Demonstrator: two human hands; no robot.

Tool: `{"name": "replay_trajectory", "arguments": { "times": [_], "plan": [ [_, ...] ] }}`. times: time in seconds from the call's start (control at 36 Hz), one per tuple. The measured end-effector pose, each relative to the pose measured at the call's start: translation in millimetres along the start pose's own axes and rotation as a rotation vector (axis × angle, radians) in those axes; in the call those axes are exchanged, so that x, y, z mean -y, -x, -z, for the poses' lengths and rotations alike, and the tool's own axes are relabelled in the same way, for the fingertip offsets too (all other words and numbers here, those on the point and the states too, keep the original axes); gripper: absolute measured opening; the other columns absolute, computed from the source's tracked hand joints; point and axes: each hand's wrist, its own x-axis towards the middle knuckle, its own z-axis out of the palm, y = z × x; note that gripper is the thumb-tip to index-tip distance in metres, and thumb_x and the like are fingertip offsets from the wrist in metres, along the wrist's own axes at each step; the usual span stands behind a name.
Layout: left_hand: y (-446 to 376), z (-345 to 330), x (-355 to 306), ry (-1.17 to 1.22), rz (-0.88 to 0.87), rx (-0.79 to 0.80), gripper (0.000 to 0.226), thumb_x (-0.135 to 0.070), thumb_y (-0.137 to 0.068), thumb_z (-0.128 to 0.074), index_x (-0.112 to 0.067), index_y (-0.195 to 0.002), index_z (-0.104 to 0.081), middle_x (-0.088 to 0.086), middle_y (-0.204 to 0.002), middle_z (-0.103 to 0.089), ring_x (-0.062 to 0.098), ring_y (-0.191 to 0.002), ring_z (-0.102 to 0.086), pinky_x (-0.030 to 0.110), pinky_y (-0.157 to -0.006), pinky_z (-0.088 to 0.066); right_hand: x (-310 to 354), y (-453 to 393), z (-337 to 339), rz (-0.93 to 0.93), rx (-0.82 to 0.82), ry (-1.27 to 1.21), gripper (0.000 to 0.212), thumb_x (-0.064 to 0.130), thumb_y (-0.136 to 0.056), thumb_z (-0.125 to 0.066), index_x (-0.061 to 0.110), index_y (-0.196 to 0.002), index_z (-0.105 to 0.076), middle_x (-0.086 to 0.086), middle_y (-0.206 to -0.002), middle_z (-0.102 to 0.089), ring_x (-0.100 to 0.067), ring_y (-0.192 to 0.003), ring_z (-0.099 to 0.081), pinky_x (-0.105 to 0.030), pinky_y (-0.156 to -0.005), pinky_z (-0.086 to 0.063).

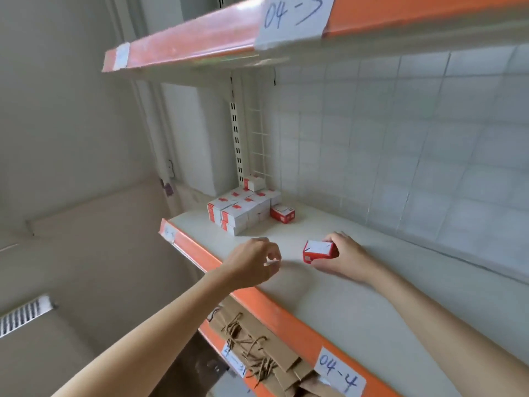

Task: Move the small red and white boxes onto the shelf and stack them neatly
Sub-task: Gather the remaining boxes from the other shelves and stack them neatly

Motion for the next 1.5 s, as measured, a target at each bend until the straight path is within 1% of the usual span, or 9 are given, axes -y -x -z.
{"name": "replay_trajectory", "arguments": {
  "times": [0.28, 0.44, 0.53, 0.58, 0.69, 0.86, 1.14, 1.36, 1.5],
  "plan": [
    [-70.6, -32.8, -7.6, 0.269, -0.167, 0.157, 0.073, -0.039, -0.072, -0.078, -0.016, -0.131, -0.043, 0.003, -0.116, -0.050, 0.014, -0.094, -0.050, 0.016, -0.081, -0.035, -7.4, 11.8, 30.7, -0.178, 0.035, -0.073, 0.046, 0.039, -0.081, -0.069, 0.020, -0.120, -0.055, 0.003, -0.122, -0.053, -0.009, -0.108, -0.053, -0.021, -0.095, -0.040],
    [-95.1, -37.7, 9.8, 0.400, -0.291, 0.237, 0.057, -0.056, -0.055, -0.071, -0.027, -0.099, -0.051, -0.004, -0.099, -0.046, 0.006, -0.076, -0.051, 0.014, -0.070, -0.040, -1.6, 3.1, 20.1, -0.331, -0.120, -0.124, 0.031, 0.032, -0.087, -0.062, 0.019, -0.116, -0.059, 0.004, -0.110, -0.058, -0.011, -0.102, -0.054, -0.020, -0.081, -0.039],
    [-107.5, -30.8, 12.3, 0.513, -0.227, 0.315, 0.028, -0.042, -0.075, -0.073, -0.018, -0.084, -0.061, 0.001, -0.088, -0.043, 0.010, -0.072, -0.046, 0.019, -0.067, -0.039, -2.1, -2.9, 4.3, -0.315, -0.312, -0.208, 0.016, 0.023, -0.092, -0.056, 0.015, -0.102, -0.065, 0.001, -0.102, -0.065, -0.007, -0.083, -0.056, -0.011, -0.064, -0.039],
    [-114.7, -26.5, 13.0, 0.607, -0.210, 0.358, 0.043, -0.043, -0.084, -0.064, -0.006, -0.065, -0.053, 0.010, -0.074, -0.036, 0.017, -0.061, -0.034, 0.026, -0.055, -0.030, -5.5, -2.7, -5.9, -0.301, -0.418, -0.249, 0.012, 0.017, -0.093, -0.054, 0.015, -0.095, -0.065, 0.000, -0.096, -0.066, -0.005, -0.073, -0.054, -0.008, -0.056, -0.036],
    [-122.6, -38.2, 21.9, 0.692, -0.073, 0.269, 0.045, -0.046, -0.090, -0.056, -0.005, -0.073, -0.052, 0.001, -0.070, -0.043, 0.014, -0.060, -0.039, 0.024, -0.054, -0.029, -15.3, 2.1, -15.3, -0.289, -0.463, -0.228, 0.012, 0.012, -0.091, -0.057, 0.009, -0.097, -0.066, -0.005, -0.100, -0.065, -0.013, -0.089, -0.057, -0.017, -0.074, -0.039],
    [-124.0, -43.8, 27.0, 0.787, -0.194, 0.226, 0.018, -0.022, -0.094, -0.057, -0.010, -0.098, -0.069, -0.011, -0.083, -0.064, -0.012, -0.063, -0.052, 0.006, -0.062, -0.037, -18.4, 1.7, -18.5, -0.253, -0.478, -0.184, 0.014, 0.007, -0.090, -0.056, 0.011, -0.099, -0.066, -0.003, -0.100, -0.063, 0.001, -0.080, -0.055, -0.001, -0.069, -0.037],
    [-121.0, -43.8, 25.3, 0.649, -0.272, 0.226, 0.040, -0.042, -0.074, -0.075, -0.022, -0.108, -0.066, -0.006, -0.101, -0.060, 0.005, -0.087, -0.056, 0.017, -0.078, -0.042, -16.2, 0.8, -17.7, -0.252, -0.470, -0.162, 0.016, 0.005, -0.088, -0.057, 0.010, -0.101, -0.065, 0.001, -0.096, -0.061, -0.001, -0.080, -0.055, -0.002, -0.071, -0.037],
    [-116.7, -46.5, 22.0, 0.623, -0.233, 0.150, 0.046, -0.045, -0.062, -0.083, -0.020, -0.075, -0.047, -0.010, -0.062, -0.049, 0.005, -0.054, -0.038, 0.019, -0.053, -0.031, -8.8, 2.8, -16.9, -0.265, -0.475, -0.216, 0.006, 0.016, -0.085, -0.064, 0.019, -0.083, -0.060, 0.008, -0.085, -0.060, -0.006, -0.075, -0.055, -0.008, -0.067, -0.039],
    [-109.3, -45.2, 16.1, 0.507, -0.382, 0.180, 0.044, -0.052, -0.061, -0.082, -0.026, -0.067, -0.047, -0.009, -0.061, -0.049, 0.009, -0.057, -0.042, 0.024, -0.054, -0.032, -5.2, 1.8, -22.6, -0.281, -0.353, -0.160, 0.025, 0.045, -0.082, -0.063, 0.025, -0.097, -0.057, 0.008, -0.101, -0.061, -0.008, -0.092, -0.059, -0.026, -0.087, -0.045]
  ]
}}
